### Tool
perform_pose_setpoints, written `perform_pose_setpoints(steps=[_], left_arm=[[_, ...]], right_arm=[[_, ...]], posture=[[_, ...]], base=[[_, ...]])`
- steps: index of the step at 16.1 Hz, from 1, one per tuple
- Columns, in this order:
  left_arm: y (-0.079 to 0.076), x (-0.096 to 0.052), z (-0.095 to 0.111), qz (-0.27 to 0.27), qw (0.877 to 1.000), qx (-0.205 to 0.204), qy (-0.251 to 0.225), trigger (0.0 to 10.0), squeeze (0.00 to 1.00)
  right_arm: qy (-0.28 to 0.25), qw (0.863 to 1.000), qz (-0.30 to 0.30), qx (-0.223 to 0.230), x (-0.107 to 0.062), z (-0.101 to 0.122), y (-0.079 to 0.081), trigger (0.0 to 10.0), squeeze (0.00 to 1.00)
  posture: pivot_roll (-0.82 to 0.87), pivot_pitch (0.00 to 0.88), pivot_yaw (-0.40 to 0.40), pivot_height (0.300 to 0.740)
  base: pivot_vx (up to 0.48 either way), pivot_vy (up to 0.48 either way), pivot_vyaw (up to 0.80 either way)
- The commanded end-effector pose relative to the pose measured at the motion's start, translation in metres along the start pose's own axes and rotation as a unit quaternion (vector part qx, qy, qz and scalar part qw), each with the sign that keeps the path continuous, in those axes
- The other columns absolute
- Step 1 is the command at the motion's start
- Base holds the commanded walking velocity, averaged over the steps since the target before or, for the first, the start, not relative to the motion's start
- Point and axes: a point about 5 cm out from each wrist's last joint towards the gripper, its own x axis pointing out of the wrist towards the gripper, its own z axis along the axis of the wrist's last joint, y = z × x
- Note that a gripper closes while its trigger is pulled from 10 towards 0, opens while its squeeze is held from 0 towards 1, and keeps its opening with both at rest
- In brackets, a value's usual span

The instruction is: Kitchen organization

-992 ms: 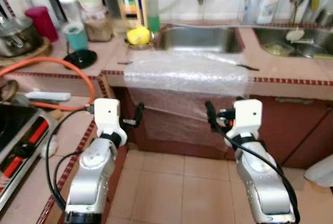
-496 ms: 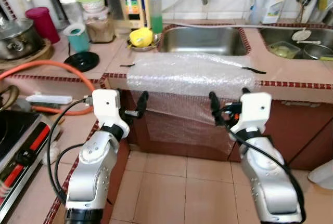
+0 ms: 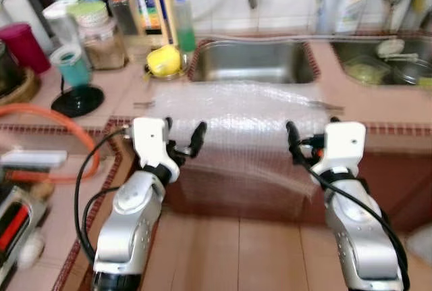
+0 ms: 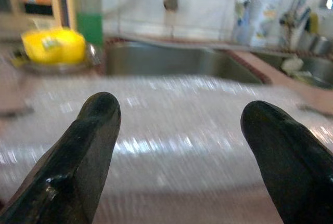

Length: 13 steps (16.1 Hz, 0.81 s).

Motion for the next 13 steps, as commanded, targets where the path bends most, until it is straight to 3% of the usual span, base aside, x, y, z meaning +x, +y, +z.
perform_pose_setpoints(steps=[1,3,9,13], left_arm=[[0.0101,-0.0033,0.0042,0.015,1.0,0.01,-0.004,10.0,0.0],[0.0107,-0.0041,0.0009,0.024,1.0,0.007,0.006,10.0,0.0],[0.0103,-0.0023,0.0002,0.025,1.0,0.007,0.007,10.0,0.0],[0.0098,-0.001,-0.0008,0.025,1.0,0.005,0.01,10.0,0.0]], right_arm=[[-0.019,1.0,0.013,0.008,0.0013,0.0096,0.0085,10.0,0.0],[-0.017,1.0,0.012,0.007,0.0006,0.0089,0.0085,10.0,0.0],[-0.016,1.0,0.007,0.008,0.0012,0.0088,0.0081,10.0,0.0],[-0.016,1.0,0.005,0.008,0.0016,0.009,0.0077,10.0,0.0]], posture=[[0.0,0.0,0.086,0.74],[0.0,0.0,0.087,0.74],[0.0,0.0,0.093,0.74],[0.0,0.0,0.092,0.74]], base=[[0.48,0.0,0.0],[0.399,0.0,0.0],[0.0,0.0,0.0],[0.0,-0.432,0.0]])
